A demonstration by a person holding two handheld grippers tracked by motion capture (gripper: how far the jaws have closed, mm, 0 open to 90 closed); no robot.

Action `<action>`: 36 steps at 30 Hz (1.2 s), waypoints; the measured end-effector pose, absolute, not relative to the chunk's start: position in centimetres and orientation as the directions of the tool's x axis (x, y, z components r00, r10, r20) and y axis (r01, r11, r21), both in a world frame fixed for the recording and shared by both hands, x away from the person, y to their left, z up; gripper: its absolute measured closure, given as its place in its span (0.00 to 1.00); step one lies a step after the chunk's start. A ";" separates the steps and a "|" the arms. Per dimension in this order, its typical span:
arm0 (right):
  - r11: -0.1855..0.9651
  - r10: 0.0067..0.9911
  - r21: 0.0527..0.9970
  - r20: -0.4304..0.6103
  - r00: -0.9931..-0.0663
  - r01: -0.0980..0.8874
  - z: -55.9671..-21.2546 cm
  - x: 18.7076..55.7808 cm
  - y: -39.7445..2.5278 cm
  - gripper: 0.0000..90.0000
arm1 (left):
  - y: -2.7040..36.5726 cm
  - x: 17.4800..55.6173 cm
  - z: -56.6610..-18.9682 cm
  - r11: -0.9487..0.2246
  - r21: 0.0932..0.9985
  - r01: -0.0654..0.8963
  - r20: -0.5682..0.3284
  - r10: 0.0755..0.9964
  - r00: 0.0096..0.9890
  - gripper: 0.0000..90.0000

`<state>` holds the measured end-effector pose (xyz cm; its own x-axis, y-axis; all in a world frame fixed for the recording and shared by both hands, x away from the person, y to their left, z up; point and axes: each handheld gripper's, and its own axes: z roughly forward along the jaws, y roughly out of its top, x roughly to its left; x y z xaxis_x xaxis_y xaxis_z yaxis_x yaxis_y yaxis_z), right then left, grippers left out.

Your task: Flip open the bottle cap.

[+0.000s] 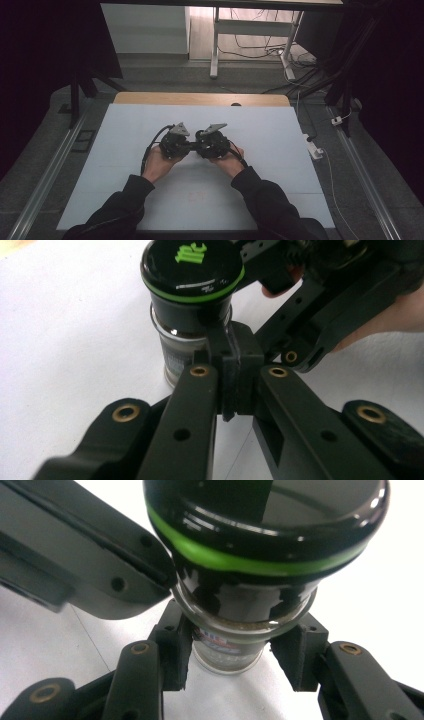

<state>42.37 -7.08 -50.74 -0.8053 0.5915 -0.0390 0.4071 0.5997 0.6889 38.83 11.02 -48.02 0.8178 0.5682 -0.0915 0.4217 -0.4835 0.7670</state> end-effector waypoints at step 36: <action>0.601 0.593 0.688 -0.042 -0.804 0.407 -50.8 42.4 -7.0 0.58 | 11.9 39.1 -46.1 -0.391 0.797 0.459 -0.146 0.613 0.776 0.99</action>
<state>42.36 -7.03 -50.81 -0.8039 0.5932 -0.0425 0.4073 0.6011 0.6876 39.14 11.86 -46.05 0.7764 0.6130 -0.1463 0.4593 -0.3914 0.7974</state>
